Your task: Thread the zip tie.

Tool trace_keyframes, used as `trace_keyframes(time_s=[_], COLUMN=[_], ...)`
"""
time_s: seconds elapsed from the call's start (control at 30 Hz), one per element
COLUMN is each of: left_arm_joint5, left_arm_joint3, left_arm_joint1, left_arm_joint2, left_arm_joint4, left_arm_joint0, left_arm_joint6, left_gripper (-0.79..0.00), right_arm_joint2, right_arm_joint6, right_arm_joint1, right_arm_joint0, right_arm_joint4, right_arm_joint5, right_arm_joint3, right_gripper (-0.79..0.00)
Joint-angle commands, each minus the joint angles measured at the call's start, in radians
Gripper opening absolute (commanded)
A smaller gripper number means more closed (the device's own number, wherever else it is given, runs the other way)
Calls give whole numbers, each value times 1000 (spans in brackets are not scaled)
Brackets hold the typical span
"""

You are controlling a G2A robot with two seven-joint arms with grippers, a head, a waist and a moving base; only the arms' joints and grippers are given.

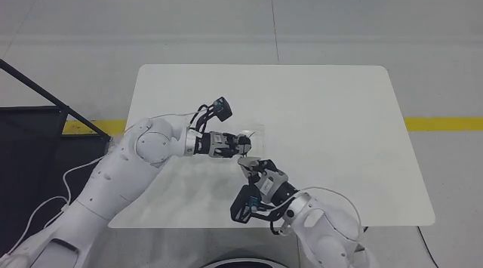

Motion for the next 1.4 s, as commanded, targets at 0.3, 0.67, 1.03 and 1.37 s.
trace_keyframes(time_s=[0.3,0.67,1.03,1.37], left_arm_joint5=[-13,-15,-16,-16], left_arm_joint3=[-40,-48,-48,-50], left_arm_joint1=[7,9,7,5], left_arm_joint2=[-19,-20,-9,-2], left_arm_joint4=[50,55,49,45], left_arm_joint0=[29,33,24,17], left_arm_joint6=[14,-3,-31,-43], left_gripper=[-785,-785,-785,-785], right_arm_joint2=[2,4,3,-11], right_arm_joint6=[19,9,3,28], right_arm_joint1=[-2,-3,-5,-5], right_arm_joint0=[-2,-22,-34,-29], right_arm_joint4=[28,27,21,-14], right_arm_joint5=[96,196,268,259], right_arm_joint3=[-2,-7,-9,-8], right_gripper=[-785,-785,-785,-785])
